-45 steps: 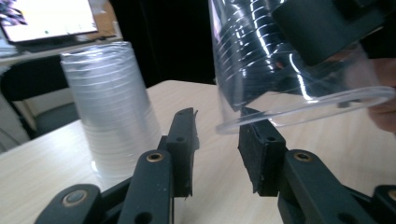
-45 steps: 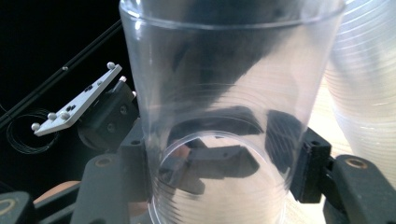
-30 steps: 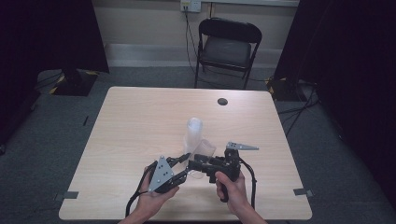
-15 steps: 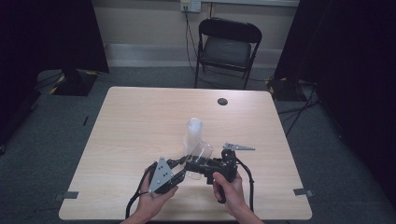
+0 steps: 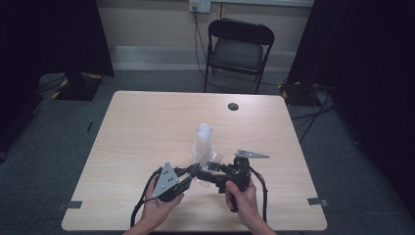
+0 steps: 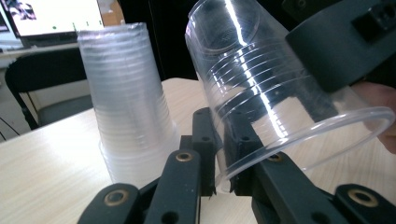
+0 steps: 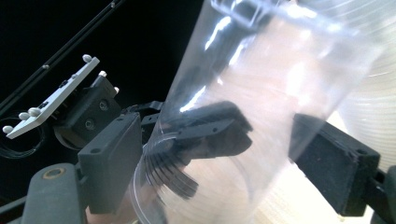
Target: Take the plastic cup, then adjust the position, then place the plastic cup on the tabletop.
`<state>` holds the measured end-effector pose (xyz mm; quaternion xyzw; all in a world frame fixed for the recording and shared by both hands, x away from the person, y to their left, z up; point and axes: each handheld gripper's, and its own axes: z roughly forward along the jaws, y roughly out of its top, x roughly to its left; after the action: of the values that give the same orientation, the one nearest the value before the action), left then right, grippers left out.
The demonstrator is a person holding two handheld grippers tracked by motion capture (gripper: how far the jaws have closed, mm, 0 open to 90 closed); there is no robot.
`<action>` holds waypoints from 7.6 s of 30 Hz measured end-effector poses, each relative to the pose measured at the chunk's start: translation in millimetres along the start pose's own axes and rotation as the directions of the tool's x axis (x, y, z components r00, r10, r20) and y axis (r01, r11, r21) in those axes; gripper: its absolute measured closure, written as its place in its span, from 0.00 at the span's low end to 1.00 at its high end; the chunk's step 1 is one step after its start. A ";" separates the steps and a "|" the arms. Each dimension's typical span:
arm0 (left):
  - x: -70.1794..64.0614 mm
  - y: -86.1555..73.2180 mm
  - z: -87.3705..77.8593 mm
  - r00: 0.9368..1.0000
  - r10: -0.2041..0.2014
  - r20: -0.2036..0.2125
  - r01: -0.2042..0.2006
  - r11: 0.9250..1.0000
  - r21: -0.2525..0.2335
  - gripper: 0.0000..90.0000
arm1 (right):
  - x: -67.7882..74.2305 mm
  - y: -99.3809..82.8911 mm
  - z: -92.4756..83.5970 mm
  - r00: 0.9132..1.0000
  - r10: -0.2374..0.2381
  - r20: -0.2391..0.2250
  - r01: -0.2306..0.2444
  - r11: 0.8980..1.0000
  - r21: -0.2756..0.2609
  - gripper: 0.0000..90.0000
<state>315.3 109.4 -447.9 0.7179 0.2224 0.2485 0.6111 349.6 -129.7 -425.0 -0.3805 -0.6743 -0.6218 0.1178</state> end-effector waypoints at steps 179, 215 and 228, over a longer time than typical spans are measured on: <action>32.5 3.7 3.5 0.812 -0.567 0.137 0.387 0.700 0.600 0.96 | 48.9 -40.9 42.8 0.530 -0.846 -0.056 0.765 0.448 0.462 0.35; 43.3 14.8 -25.8 0.885 -0.459 0.071 0.410 0.844 0.345 0.52 | 12.5 -27.5 3.7 0.653 -0.747 0.127 0.631 0.629 0.454 0.37; 55.7 2.3 -42.7 0.956 -0.287 -0.063 0.291 0.893 0.344 0.33 | -15.1 -0.2 -19.5 0.729 -0.628 0.272 0.523 0.768 0.370 0.37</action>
<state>331.9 176.4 -435.4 0.7727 0.3701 0.1152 0.5028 353.6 -153.4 -430.8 -0.2436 -0.8462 -0.4442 -0.1654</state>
